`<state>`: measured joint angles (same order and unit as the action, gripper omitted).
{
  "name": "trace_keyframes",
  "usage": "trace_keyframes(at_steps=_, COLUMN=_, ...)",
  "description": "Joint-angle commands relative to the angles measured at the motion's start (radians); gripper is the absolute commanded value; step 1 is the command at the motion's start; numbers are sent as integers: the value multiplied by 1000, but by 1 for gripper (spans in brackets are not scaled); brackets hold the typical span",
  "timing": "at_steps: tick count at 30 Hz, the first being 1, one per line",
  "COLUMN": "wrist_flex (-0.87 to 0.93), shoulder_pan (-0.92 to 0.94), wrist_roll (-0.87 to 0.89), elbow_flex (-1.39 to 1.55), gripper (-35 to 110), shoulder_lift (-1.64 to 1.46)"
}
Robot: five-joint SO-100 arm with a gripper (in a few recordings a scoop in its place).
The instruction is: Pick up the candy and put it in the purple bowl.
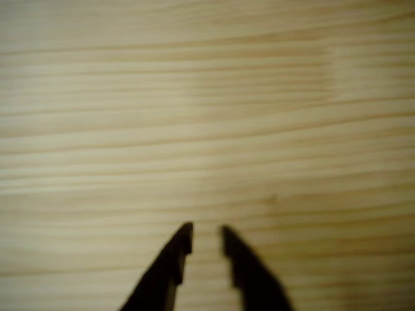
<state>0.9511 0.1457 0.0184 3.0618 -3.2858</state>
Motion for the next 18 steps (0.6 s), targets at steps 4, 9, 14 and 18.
trace_keyframes(at_steps=4, wrist_flex=11, shoulder_pan=29, wrist_roll=44, elbow_flex=-25, gripper=13, shoulder_lift=-14)
trace_keyframes(at_steps=9, wrist_flex=-28, shoulder_pan=35, wrist_roll=51, elbow_flex=-26, gripper=5, shoulder_lift=-14)
trace_keyframes(at_steps=14, wrist_flex=5, shoulder_pan=38, wrist_roll=14, elbow_flex=-175, gripper=5, shoulder_lift=-14)
trace_keyframes(at_steps=18, wrist_flex=77, shoulder_pan=-35, wrist_roll=-37, elbow_flex=-383, gripper=4, shoulder_lift=-8)
